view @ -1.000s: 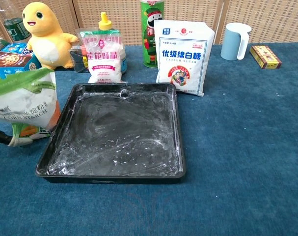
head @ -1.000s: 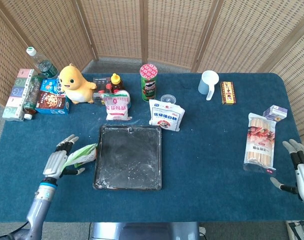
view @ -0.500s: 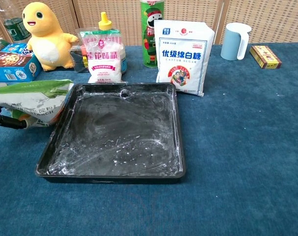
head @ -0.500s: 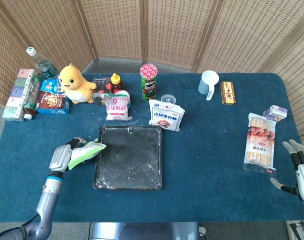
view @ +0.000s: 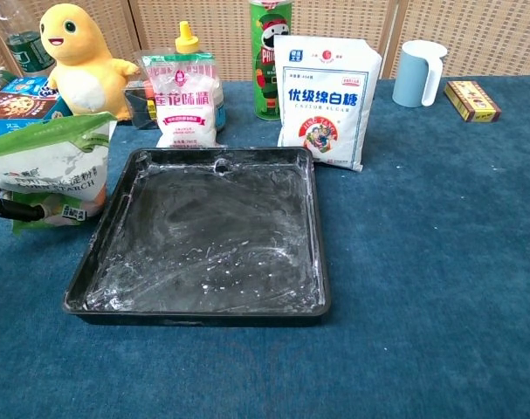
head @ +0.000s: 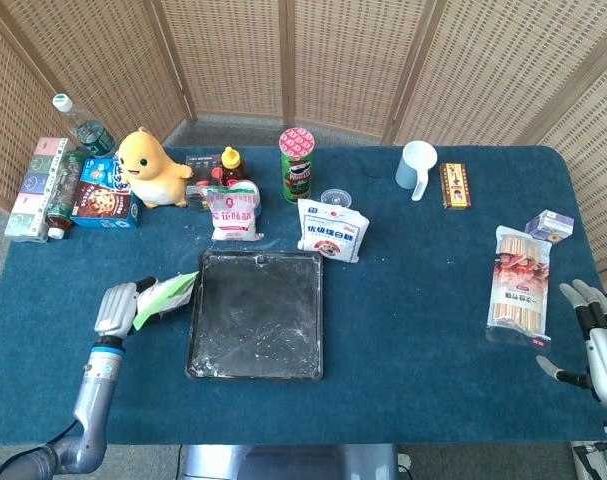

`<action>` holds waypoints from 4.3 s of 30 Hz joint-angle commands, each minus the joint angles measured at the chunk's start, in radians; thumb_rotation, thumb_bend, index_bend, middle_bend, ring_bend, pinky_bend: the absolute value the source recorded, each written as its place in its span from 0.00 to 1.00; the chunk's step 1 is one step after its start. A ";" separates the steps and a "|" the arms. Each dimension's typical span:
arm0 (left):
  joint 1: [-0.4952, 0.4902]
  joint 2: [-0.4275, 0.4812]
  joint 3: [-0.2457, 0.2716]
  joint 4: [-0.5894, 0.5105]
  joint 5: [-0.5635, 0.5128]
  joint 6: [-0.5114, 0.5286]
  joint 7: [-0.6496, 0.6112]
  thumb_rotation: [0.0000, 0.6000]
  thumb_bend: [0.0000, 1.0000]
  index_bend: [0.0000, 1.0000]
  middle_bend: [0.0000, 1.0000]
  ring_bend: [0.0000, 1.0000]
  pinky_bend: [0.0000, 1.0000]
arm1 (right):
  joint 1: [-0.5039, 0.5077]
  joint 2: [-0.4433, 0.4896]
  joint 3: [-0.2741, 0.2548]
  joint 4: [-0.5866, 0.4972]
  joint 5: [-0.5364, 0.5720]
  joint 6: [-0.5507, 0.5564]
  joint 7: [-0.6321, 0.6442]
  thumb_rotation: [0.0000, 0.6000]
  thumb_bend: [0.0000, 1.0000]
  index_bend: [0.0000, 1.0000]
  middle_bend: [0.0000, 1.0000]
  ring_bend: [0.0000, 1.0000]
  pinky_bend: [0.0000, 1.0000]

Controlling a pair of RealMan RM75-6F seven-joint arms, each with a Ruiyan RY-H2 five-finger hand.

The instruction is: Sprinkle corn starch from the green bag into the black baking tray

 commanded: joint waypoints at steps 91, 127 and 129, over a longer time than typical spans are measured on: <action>-0.024 0.133 0.049 -0.037 0.064 0.087 -0.126 1.00 0.40 0.61 0.61 0.59 0.53 | -0.002 0.004 0.000 0.000 0.001 0.005 0.010 1.00 0.05 0.09 0.00 0.00 0.00; 0.103 0.414 0.192 -0.249 0.238 0.235 -0.076 1.00 0.00 0.00 0.00 0.03 0.07 | -0.002 0.000 -0.002 -0.004 -0.002 0.006 -0.003 1.00 0.05 0.09 0.00 0.00 0.00; 0.118 0.438 0.191 -0.271 0.223 0.245 -0.051 1.00 0.00 0.00 0.00 0.01 0.07 | -0.002 -0.001 -0.002 -0.004 -0.002 0.008 -0.006 1.00 0.05 0.09 0.00 0.00 0.00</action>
